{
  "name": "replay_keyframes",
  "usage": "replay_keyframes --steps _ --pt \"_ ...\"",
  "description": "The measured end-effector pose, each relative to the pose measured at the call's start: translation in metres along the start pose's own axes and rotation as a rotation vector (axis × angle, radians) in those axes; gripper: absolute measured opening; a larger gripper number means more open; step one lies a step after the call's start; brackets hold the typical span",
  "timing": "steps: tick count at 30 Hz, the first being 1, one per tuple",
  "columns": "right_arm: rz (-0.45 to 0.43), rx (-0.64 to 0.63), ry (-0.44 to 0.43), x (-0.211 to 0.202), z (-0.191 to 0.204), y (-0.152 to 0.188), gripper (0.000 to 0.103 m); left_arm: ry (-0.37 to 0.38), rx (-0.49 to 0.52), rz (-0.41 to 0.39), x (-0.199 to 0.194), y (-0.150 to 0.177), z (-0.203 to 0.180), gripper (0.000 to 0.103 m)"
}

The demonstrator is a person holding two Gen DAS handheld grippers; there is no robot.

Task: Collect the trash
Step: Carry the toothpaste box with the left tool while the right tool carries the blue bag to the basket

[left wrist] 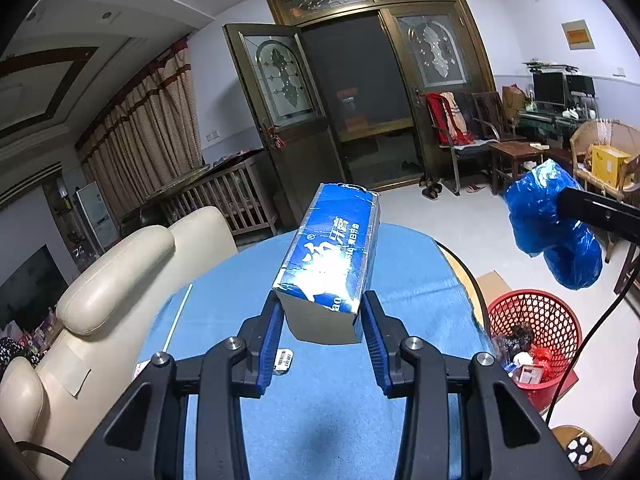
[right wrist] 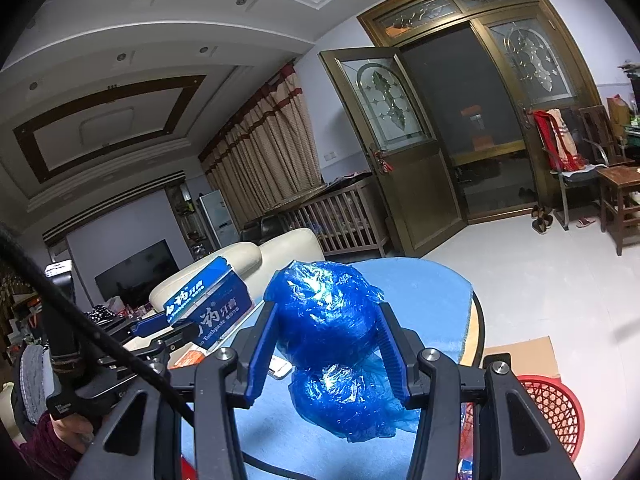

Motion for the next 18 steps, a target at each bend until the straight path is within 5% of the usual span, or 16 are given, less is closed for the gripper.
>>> replay_keyframes --steps 18 --pt "0.012 0.059 0.032 -0.015 -0.016 -0.003 0.052 0.039 0.065 0.040 0.010 0.002 -0.023 0.041"
Point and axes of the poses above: each gripper's, at about its wrist camera, not at the fingertips, and x roughly the way its jaws point, z to its left, y to its underside, the point moved 10 cm from there along x, roughly the way its jaws point, and after that the axes turned 5 degrees about z, right-handed, at the moved point
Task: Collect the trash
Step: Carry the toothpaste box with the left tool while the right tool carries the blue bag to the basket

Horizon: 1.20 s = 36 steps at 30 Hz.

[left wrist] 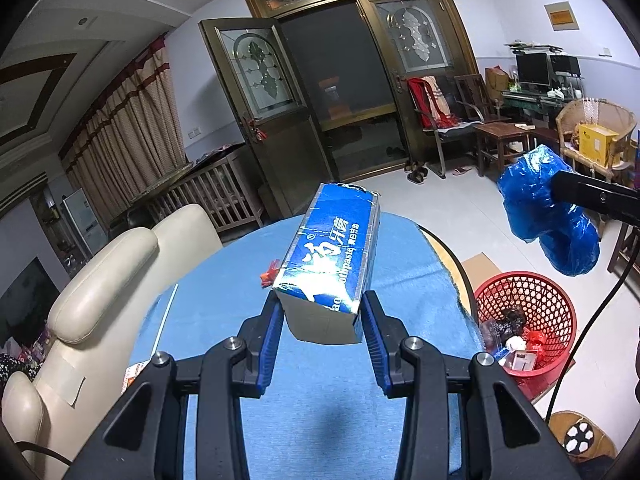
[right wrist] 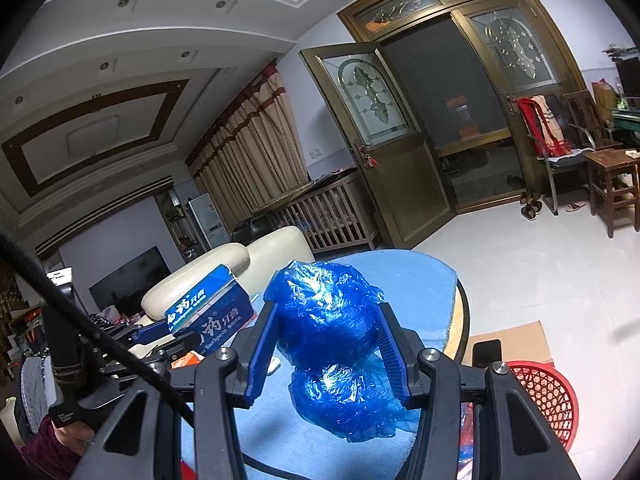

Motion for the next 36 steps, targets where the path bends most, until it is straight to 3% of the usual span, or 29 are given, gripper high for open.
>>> replay_keyframes --steps 36 --pt "-0.016 0.119 0.074 -0.021 -0.005 0.005 0.052 0.067 0.121 0.041 0.020 -0.006 -0.058 0.041"
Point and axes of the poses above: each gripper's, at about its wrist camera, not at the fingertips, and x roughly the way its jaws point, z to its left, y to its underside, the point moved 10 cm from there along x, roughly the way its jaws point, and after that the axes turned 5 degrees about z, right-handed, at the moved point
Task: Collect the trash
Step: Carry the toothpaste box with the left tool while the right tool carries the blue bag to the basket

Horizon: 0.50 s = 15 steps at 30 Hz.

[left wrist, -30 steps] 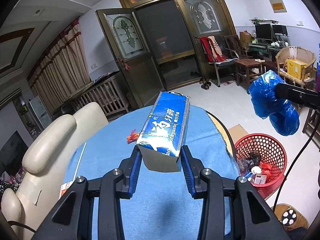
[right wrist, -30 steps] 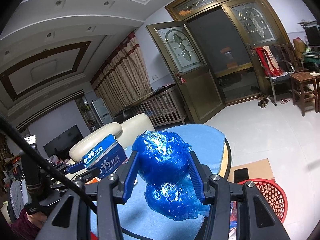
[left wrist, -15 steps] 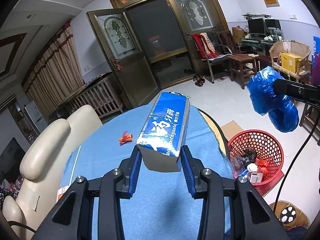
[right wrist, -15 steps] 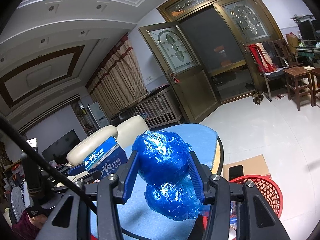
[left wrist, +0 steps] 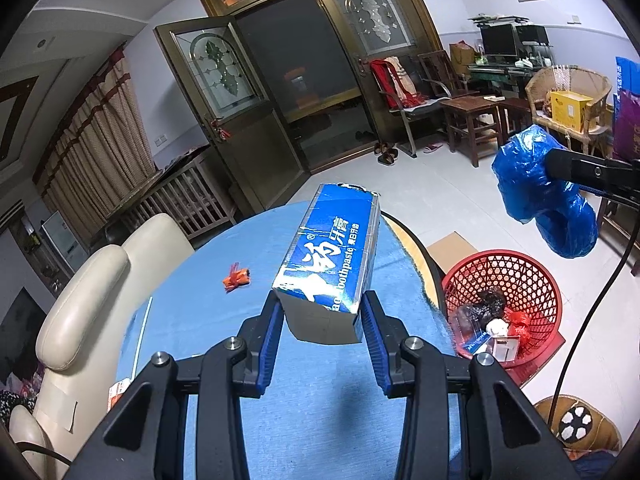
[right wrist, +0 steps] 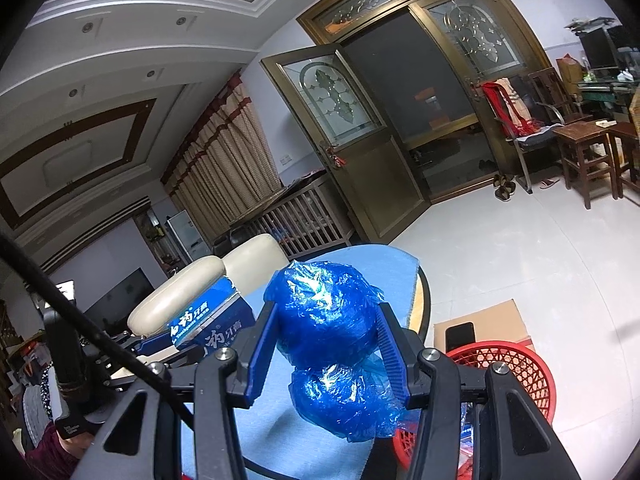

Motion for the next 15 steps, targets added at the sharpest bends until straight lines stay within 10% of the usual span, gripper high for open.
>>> replay_keyframes --steps 15 --pt "-0.002 0.055 0.043 -0.007 -0.003 0.001 0.052 0.056 0.046 0.036 0.016 -0.002 -0.031 0.041"
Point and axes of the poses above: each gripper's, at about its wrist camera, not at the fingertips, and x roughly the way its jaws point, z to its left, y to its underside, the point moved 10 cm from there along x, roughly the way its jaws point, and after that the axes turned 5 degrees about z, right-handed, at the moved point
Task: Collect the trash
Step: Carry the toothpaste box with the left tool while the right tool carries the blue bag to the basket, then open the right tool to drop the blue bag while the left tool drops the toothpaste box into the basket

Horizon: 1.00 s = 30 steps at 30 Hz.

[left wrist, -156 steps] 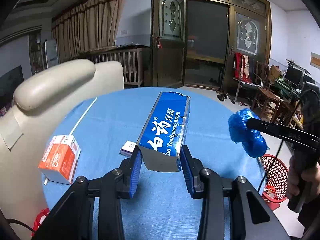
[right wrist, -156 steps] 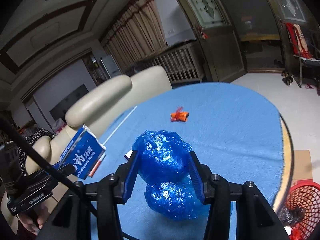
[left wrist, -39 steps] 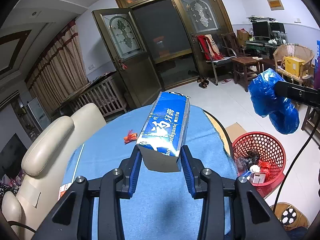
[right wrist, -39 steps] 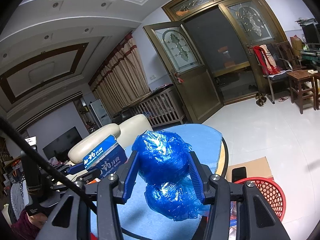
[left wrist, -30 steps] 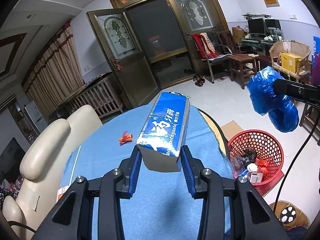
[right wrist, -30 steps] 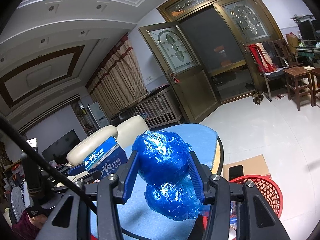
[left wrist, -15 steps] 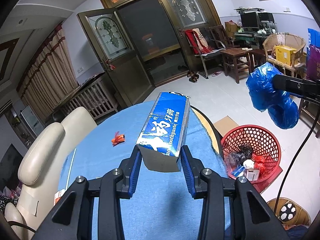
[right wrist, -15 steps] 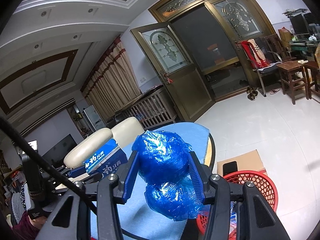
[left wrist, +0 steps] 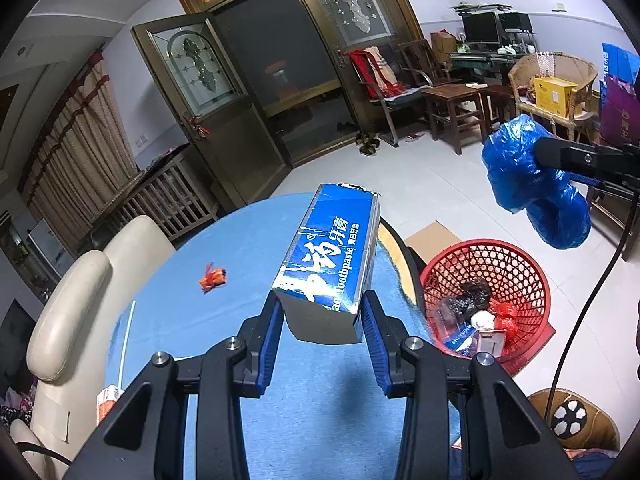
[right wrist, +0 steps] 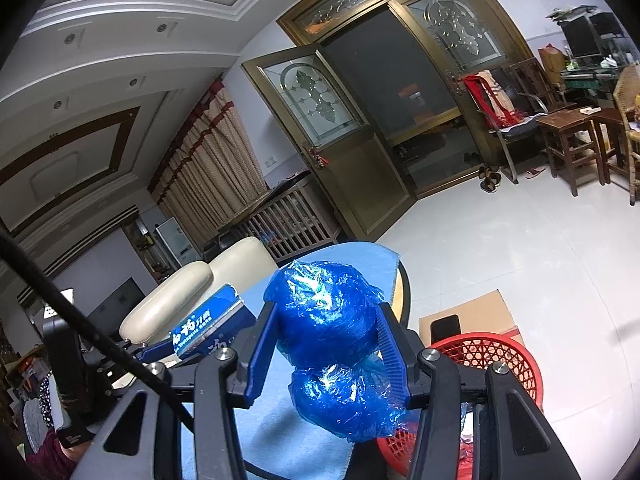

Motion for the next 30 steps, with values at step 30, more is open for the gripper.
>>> replay_keyframes --steps 30 --pt "0.047 0.254 0.157 0.007 -0.086 0.012 0.054 0.374 0.014 0.244 0.053 0.022 -0.100 0.042"
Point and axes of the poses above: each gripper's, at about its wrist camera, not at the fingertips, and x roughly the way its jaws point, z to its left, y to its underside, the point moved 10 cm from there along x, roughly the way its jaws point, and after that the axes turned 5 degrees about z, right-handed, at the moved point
